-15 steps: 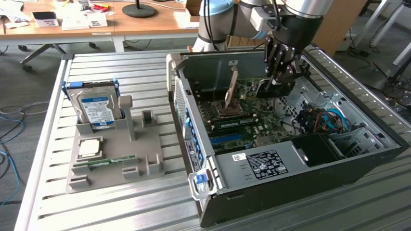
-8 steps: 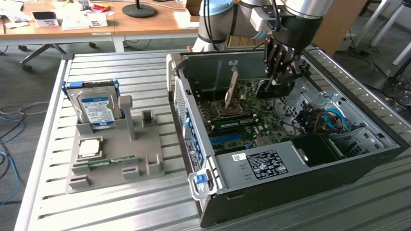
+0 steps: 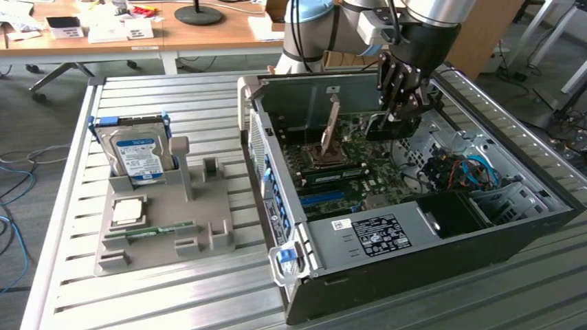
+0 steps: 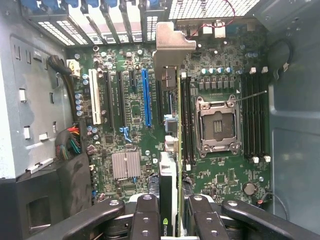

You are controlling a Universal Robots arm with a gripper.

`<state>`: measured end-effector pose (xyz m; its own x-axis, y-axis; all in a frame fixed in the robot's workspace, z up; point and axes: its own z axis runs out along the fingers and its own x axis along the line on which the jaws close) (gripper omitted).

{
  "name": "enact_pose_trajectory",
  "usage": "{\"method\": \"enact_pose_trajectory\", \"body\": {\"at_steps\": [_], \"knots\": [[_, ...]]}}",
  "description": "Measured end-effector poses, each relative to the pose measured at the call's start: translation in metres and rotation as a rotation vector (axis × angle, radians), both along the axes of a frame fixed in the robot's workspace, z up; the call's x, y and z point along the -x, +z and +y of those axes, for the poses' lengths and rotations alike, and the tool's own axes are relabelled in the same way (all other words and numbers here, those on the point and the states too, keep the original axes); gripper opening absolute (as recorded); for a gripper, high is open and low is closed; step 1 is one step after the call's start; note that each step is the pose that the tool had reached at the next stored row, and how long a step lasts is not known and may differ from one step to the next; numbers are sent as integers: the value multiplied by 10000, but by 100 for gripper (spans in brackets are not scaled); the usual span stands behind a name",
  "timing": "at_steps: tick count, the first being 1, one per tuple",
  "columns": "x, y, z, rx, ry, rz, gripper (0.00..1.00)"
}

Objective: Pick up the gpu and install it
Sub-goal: 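Insert the gpu into the slot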

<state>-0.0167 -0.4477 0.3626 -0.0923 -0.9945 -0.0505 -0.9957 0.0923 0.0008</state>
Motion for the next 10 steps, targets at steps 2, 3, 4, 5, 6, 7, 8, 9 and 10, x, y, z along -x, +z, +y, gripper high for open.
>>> {"method": "enact_pose_trajectory", "body": {"at_steps": [2,3,4,5,6,7,8,9,10], "knots": [[0,-6,0,-3,0,-1,27],[0,-6,0,-1,0,0,27],[0,-6,0,-1,0,0,27],[0,-6,0,0,0,0,27],[0,-6,0,0,0,0,27],[0,-6,0,0,0,0,27],[0,-6,0,0,0,0,27],[0,-6,0,0,0,0,27],[0,-7,0,0,0,0,27]]}}
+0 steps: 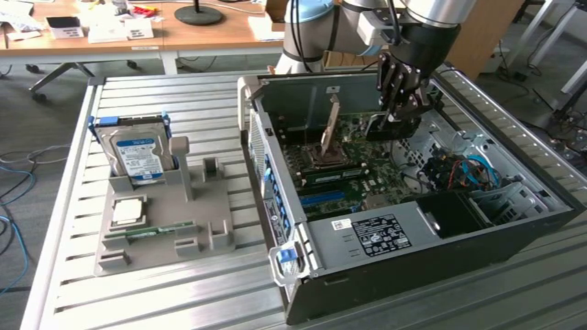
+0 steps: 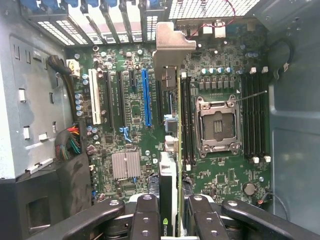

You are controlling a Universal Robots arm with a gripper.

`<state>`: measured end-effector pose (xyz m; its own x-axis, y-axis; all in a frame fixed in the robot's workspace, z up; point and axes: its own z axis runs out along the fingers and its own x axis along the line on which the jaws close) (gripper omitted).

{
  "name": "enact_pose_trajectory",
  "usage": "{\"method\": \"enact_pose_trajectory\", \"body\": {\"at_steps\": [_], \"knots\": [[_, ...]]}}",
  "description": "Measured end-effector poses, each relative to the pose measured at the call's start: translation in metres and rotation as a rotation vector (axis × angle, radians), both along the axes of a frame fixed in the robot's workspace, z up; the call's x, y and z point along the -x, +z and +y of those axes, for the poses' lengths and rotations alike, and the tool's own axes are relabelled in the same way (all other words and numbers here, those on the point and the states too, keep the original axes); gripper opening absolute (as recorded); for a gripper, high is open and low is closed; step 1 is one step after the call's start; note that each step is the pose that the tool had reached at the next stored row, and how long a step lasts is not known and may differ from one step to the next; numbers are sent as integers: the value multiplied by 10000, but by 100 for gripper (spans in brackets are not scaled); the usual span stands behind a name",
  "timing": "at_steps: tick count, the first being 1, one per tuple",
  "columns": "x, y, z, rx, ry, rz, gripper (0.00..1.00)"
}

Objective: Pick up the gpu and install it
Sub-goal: 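Insert the gpu into the slot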

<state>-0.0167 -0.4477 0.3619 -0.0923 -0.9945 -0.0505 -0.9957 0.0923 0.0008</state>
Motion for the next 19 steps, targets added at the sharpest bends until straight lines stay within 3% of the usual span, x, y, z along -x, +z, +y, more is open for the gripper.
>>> {"method": "enact_pose_trajectory", "body": {"at_steps": [19], "knots": [[5,-51,-2,3,111,0,27]]}}
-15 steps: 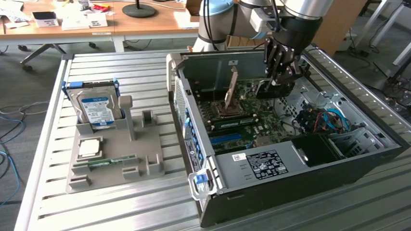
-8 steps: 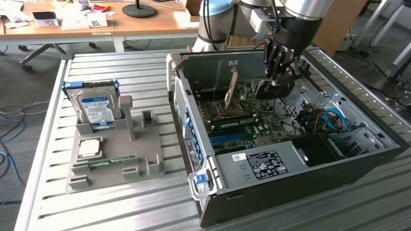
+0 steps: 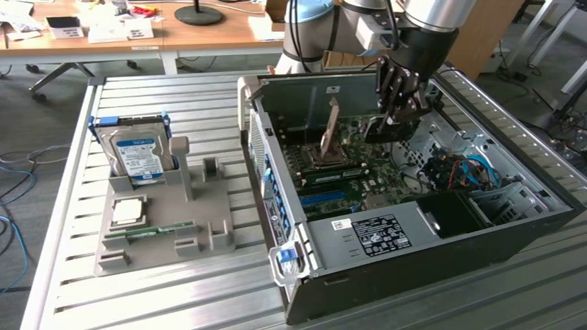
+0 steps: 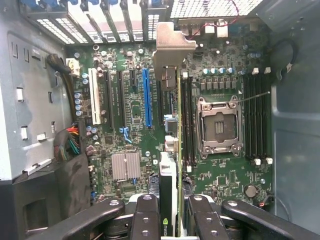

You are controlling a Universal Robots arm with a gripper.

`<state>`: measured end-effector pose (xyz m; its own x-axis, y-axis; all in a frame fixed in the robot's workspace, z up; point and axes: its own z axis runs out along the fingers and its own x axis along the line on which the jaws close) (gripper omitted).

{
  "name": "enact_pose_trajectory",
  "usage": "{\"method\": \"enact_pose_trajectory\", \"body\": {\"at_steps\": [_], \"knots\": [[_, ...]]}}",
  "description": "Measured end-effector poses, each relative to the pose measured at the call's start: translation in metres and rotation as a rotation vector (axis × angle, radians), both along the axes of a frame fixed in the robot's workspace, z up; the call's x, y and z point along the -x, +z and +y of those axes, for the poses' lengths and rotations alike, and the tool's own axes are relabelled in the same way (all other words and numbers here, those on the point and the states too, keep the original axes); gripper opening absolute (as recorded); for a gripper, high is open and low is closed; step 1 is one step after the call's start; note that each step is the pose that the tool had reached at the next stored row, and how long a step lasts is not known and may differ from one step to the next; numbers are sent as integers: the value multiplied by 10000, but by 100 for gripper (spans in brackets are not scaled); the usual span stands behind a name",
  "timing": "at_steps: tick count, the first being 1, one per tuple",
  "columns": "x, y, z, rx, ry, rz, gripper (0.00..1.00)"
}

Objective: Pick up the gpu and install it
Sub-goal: 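Insert the gpu into the slot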

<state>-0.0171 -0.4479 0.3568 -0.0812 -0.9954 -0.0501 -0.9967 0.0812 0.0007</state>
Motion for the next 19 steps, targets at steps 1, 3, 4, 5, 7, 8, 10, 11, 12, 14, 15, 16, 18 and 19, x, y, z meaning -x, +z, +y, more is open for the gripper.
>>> {"method": "enact_pose_trajectory", "body": {"at_steps": [1,3,4,5,7,8,10,11,12,14,15,16,18,19], "knots": [[0,-3,0,0,37,1,27],[0,-8,0,5,91,1,27],[0,-10,0,12,95,1,27],[1,-13,0,17,97,1,27],[4,-24,0,20,97,1,27],[4,-31,0,22,98,1,27],[5,-34,0,26,96,3,27],[5,-34,0,26,96,3,27],[5,-34,0,26,96,3,27],[5,-34,0,25,96,3,27],[5,-34,0,24,96,3,27],[5,-34,0,25,96,3,27],[1,-35,0,29,96,17,27],[-2,-36,0,35,95,33,27]]}}
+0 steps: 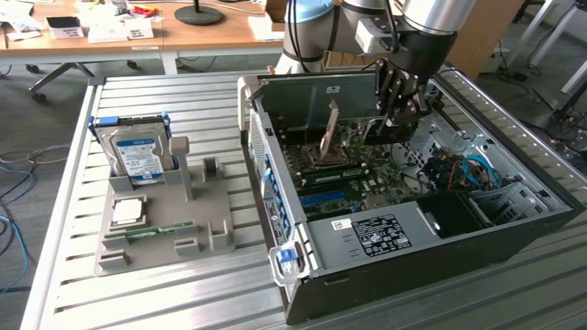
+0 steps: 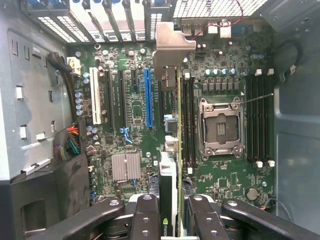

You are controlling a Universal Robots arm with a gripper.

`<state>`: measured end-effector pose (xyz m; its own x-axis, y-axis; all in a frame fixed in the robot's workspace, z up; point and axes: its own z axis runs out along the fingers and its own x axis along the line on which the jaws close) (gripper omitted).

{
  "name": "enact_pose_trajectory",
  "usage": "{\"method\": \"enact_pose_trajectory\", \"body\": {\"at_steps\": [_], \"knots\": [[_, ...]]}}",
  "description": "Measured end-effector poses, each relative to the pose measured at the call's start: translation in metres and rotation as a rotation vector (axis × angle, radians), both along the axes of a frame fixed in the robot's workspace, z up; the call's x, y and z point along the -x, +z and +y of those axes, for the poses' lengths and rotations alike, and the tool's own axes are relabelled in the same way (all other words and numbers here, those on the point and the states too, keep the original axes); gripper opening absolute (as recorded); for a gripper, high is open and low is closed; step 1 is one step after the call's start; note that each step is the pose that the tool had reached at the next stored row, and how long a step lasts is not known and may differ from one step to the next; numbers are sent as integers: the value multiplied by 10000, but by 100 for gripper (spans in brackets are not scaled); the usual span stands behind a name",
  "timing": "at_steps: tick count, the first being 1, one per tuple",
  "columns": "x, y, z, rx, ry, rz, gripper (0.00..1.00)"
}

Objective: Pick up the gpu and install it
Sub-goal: 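Insert the gpu into the slot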

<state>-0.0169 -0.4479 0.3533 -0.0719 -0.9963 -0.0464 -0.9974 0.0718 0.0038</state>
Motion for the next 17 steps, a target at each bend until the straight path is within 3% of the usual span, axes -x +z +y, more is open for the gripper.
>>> {"method": "enact_pose_trajectory", "body": {"at_steps": [4,17], "knots": [[-8,1,0,10,1,83,27],[-8,-42,0,15,331,149,27]]}}
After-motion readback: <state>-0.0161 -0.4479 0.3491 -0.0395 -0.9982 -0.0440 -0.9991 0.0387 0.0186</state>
